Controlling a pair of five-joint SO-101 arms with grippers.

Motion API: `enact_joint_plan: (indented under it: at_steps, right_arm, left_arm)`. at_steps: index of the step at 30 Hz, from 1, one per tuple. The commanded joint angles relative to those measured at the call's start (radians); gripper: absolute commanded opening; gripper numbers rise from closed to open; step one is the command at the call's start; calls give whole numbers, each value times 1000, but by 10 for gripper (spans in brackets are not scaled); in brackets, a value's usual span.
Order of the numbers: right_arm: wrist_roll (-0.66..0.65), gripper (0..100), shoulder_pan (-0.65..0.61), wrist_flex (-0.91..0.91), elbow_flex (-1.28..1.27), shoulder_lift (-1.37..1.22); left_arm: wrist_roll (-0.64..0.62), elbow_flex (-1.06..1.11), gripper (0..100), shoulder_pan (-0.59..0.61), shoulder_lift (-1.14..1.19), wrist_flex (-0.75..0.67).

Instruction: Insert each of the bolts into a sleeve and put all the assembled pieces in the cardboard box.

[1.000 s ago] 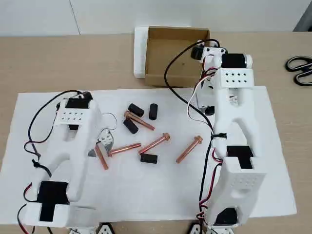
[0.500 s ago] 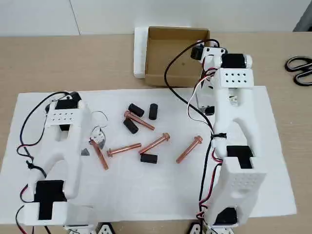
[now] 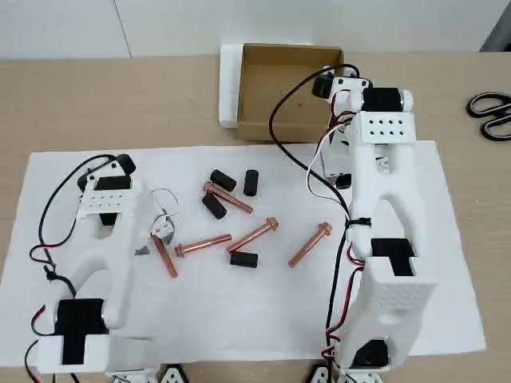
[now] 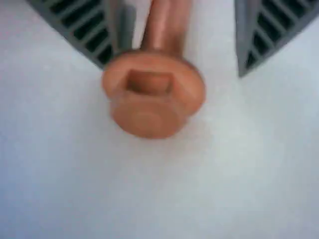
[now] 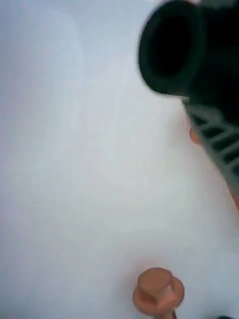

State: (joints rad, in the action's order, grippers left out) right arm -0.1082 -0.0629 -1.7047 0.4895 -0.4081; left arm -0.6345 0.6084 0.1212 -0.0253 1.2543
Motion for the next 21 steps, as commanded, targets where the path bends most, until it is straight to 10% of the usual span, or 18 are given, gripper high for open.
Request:
enact_joint_plan:
  at_steps: [1,14,21]
  right_arm:
    - [-3,3,1,-13,49,71]
    - [-3,3,-1,-15,49,71]
    - [-5,3,-1,-15,49,79]
  left_arm:
    - [-3,-1,127,3,0,-28]
    - [5,-30,5,-25,-11,-38]
    - [147,-360,5,-138,-11,247]
